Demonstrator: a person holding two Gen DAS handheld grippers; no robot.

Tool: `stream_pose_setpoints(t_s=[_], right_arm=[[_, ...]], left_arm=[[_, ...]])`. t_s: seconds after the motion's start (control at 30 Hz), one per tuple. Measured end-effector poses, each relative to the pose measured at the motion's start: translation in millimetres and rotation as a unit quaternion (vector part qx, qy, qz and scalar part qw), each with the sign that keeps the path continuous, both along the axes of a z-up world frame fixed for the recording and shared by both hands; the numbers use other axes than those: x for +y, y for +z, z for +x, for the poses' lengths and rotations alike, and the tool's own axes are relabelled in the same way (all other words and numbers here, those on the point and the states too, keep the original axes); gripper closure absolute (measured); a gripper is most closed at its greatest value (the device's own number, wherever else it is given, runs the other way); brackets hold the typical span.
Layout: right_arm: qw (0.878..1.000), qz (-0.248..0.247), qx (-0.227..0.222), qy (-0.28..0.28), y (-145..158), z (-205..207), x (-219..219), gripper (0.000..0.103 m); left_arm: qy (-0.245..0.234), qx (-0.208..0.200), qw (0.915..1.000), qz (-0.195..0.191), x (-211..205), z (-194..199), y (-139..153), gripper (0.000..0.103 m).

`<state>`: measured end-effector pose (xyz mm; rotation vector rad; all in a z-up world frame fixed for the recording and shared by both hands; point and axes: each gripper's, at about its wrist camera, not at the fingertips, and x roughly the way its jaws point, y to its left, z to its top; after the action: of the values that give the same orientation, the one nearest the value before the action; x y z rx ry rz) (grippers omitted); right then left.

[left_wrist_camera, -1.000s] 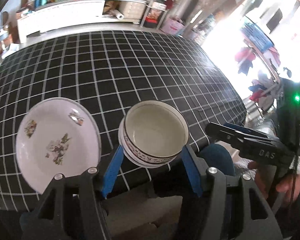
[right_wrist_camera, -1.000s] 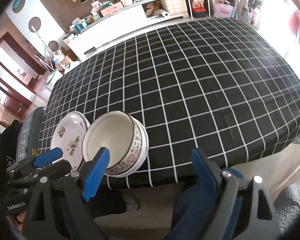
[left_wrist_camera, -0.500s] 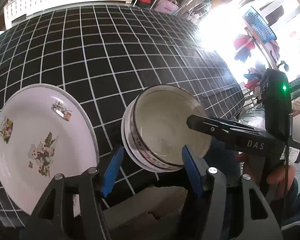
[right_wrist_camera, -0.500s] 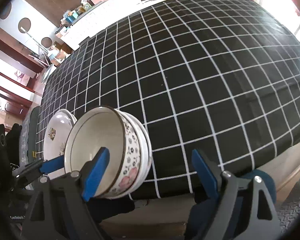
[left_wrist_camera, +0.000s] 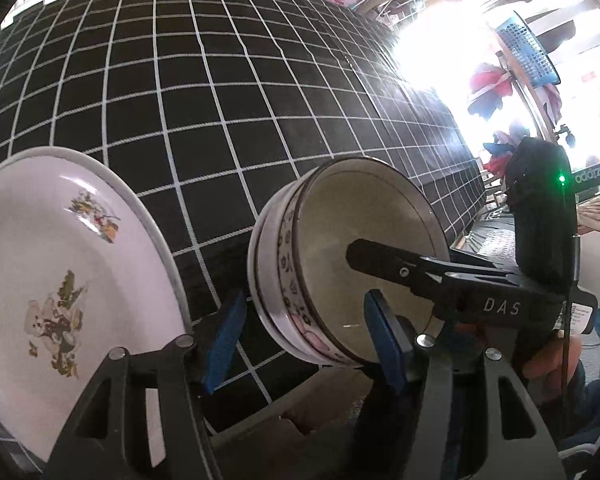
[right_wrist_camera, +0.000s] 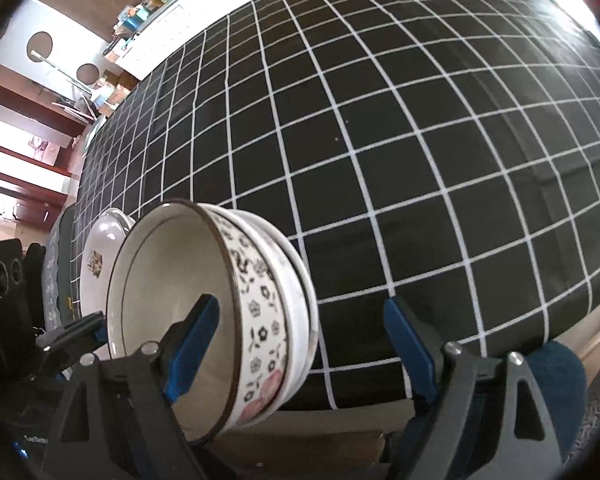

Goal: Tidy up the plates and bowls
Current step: 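Close the right tool on the bowl stack rim while the left tool holds it up, then carry the bowl stack with both tools over the floral plate stack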

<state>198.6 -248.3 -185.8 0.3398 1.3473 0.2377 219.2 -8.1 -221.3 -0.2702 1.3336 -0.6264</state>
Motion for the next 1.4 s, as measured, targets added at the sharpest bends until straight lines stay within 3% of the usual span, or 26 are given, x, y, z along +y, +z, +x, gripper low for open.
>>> stream_pose_setpoints(t_s=[0.8,0.97,1.4], right_arm=[[0.998,0.050,0.032,0.015,-13,1,-2,0.016],[0.997,0.069,0.041,0.003,-13,-1,3,0.024],[0.996,0.072,0.051,-0.030,-14,0,8,0.029]], left_arm=[[-0.011,0.010,0.9992,0.036,-18,1,-14,0.044],[-0.009,0.003,0.9984,0.055,-29,-1,-15,0.044],[0.017,0.005,0.9974,0.070,-51,-1,-13,0.040]])
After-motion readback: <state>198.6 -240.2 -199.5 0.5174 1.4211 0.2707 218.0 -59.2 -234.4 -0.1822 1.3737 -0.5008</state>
